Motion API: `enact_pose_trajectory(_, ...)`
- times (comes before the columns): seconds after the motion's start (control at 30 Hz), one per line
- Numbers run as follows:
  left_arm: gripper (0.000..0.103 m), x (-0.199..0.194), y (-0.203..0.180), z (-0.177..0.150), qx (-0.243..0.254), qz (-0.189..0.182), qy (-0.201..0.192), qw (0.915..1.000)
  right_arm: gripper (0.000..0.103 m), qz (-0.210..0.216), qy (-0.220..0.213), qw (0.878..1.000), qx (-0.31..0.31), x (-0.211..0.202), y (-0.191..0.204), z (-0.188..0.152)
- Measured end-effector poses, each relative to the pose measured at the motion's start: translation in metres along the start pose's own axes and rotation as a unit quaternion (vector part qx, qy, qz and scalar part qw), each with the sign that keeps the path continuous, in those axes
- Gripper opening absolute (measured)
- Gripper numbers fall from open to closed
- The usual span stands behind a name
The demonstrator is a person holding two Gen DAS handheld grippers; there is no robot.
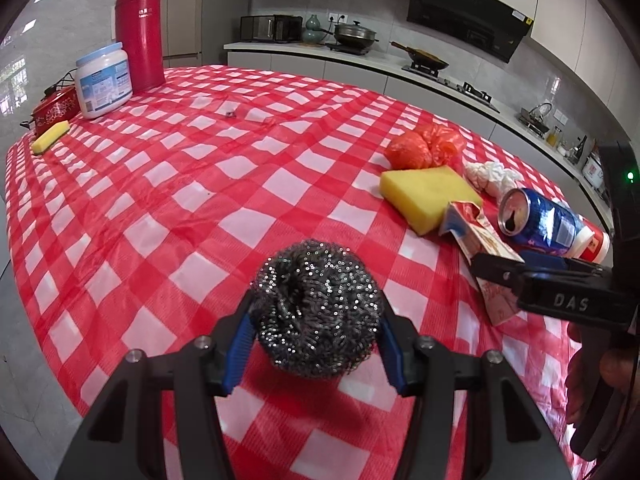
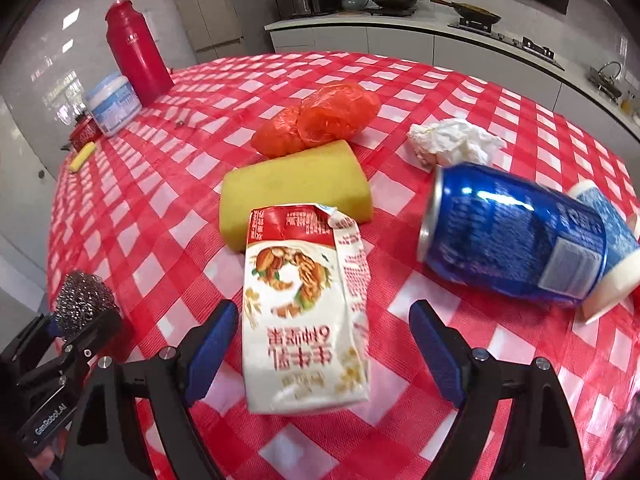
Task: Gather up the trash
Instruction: 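Lift the steel wool with the left tool while the right tool approaches the snack box, then grasp the white milk snack box with the right tool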
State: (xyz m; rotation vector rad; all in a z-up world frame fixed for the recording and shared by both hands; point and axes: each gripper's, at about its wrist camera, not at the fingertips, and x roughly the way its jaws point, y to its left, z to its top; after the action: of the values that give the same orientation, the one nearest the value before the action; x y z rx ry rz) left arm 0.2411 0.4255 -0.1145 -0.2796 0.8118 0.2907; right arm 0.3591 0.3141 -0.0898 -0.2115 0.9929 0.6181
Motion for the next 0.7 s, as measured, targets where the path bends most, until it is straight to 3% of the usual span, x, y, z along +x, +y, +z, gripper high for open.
enact_pose_trajectory(0.07,0.056,0.003,-0.001,0.002,0.004,-0.003,0.004,1.0,0.088,-0.007,0.002,1.0,-0.002,0.003,0.002,0.001)
enact_pose_trajectory(0.2,0.056,0.007,-0.007,0.004,0.016,-0.007,0.006,0.9998,0.061,-0.015,0.009,1.0,0.003,0.006,0.002,0.001)
enact_pose_trajectory(0.7,0.056,-0.005,-0.049,-0.003,0.046,-0.028,-0.002,0.9985,0.06,-0.011,-0.041,0.999,0.027,-0.054,-0.02,-0.02)
